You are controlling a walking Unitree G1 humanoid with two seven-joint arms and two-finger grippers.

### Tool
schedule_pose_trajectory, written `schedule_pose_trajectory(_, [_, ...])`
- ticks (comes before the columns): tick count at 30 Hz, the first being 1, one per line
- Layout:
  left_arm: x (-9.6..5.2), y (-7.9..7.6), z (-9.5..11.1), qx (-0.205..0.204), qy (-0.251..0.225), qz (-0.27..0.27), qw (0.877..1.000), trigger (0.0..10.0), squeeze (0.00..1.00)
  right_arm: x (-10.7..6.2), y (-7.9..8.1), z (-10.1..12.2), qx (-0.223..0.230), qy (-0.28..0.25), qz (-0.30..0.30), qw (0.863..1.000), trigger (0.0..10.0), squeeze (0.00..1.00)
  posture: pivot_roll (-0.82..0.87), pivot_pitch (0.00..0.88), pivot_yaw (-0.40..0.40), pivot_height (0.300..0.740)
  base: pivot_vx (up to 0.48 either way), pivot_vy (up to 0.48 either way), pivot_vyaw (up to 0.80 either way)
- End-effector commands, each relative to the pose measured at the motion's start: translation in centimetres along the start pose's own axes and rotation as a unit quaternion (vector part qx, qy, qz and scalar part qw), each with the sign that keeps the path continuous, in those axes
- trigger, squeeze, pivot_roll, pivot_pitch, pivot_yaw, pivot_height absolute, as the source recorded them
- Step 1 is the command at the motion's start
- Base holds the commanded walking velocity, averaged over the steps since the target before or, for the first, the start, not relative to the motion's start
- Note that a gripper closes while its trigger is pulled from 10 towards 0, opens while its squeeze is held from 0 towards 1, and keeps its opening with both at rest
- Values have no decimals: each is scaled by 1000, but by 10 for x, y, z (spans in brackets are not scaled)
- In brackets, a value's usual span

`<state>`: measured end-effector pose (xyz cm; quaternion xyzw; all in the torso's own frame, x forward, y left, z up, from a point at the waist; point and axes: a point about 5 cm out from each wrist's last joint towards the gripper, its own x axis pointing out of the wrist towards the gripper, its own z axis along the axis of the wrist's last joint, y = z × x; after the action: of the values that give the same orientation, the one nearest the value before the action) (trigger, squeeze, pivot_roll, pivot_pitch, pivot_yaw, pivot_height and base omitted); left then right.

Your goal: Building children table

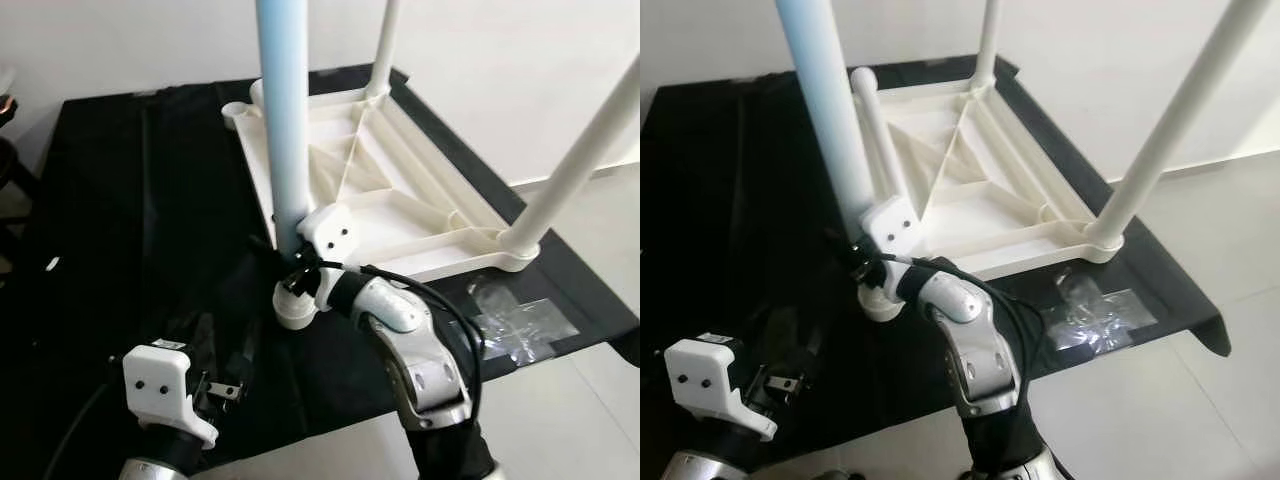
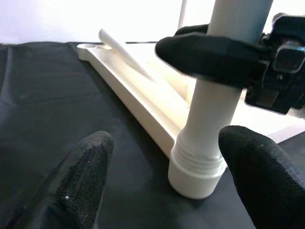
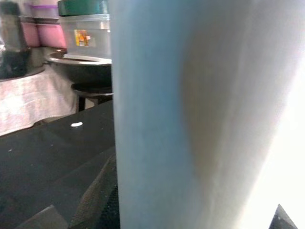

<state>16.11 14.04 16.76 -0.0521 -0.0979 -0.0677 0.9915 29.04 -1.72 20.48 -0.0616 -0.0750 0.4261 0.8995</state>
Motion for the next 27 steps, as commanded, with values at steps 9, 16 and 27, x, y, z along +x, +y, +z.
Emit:
schedule_pose_trajectory(9, [-2,1,-4,-5,8,7,1000,10000,0,16,-30,17,30,1,149,988,10000,1000,84,176,-36,740,0,0,0])
schedule_pose_trajectory(16, [-2,0,-3,-9,5,9,1000,10000,0,23,-63,33,-40,16,264,964,10000,600,96,182,-42,740,0,0,0])
schedule_pose_trajectory(27, [-4,1,-2,-8,5,14,1000,10000,0,32,-67,49,-20,6,378,926,8392,0,116,191,-46,740,0,0,0])
